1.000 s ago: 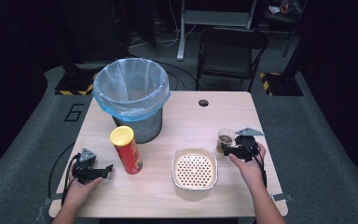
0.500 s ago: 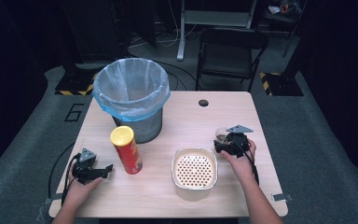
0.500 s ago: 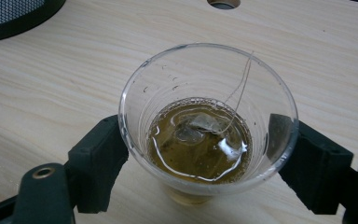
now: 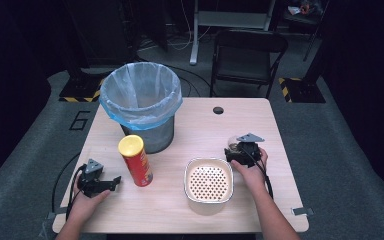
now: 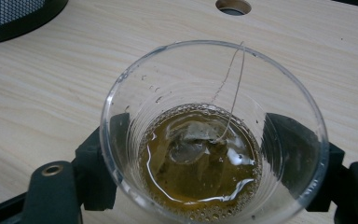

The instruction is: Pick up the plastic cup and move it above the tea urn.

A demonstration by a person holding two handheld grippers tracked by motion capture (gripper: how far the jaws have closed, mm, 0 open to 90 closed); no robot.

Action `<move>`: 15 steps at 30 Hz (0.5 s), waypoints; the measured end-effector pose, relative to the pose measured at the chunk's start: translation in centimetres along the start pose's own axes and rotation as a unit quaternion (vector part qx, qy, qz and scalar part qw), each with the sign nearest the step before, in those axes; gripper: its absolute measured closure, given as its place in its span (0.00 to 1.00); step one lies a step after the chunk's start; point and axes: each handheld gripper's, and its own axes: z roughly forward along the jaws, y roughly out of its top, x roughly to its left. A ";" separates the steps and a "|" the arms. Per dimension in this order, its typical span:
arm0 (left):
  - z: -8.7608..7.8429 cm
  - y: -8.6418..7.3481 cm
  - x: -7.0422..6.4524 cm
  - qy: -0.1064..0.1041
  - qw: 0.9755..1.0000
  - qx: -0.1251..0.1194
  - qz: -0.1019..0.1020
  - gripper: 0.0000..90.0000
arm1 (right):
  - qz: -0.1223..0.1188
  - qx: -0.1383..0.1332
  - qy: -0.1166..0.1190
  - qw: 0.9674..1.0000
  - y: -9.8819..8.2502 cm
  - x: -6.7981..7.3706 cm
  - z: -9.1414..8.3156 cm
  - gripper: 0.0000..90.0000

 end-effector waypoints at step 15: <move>0.0 0.0 0.0 0.000 1.000 0.000 0.000 0.14 | -0.010 -0.021 0.023 0.999 -0.2 -0.6 -0.1 0.35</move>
